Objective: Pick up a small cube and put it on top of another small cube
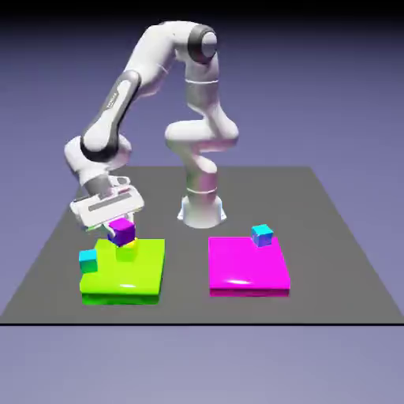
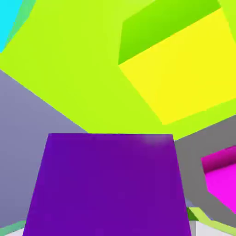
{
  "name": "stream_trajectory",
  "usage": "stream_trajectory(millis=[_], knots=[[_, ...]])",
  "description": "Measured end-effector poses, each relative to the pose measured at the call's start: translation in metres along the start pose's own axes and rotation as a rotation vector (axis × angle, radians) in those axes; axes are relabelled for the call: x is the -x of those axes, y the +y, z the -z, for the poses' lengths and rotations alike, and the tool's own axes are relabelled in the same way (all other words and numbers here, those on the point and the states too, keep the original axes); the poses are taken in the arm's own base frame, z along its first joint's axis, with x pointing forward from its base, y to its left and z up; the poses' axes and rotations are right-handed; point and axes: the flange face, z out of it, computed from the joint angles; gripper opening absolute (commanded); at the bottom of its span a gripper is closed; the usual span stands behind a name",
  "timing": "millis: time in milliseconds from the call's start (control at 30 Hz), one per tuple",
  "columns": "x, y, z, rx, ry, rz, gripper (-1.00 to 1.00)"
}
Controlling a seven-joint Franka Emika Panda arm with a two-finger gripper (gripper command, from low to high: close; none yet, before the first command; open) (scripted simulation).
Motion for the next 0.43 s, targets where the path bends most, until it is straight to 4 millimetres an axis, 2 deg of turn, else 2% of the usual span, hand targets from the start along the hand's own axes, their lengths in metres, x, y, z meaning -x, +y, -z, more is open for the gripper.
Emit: stream_trajectory(millis=[67,100,133,333,367,433], knots=[[-0.018,0.0,0.023,0.002,-0.015,-0.029,-1.0],[-0.027,0.002,0.024,0.023,-0.017,-0.054,-1.0],[-0.027,0.002,0.024,0.023,-0.017,-0.054,-1.0],[-0.035,-0.005,-0.038,0.027,-0.014,-0.049,-1.0],[-0.037,-0.007,-0.04,0.023,-0.017,-0.053,1.0],[-0.037,-0.006,-0.04,0.024,-0.015,-0.054,1.0]])
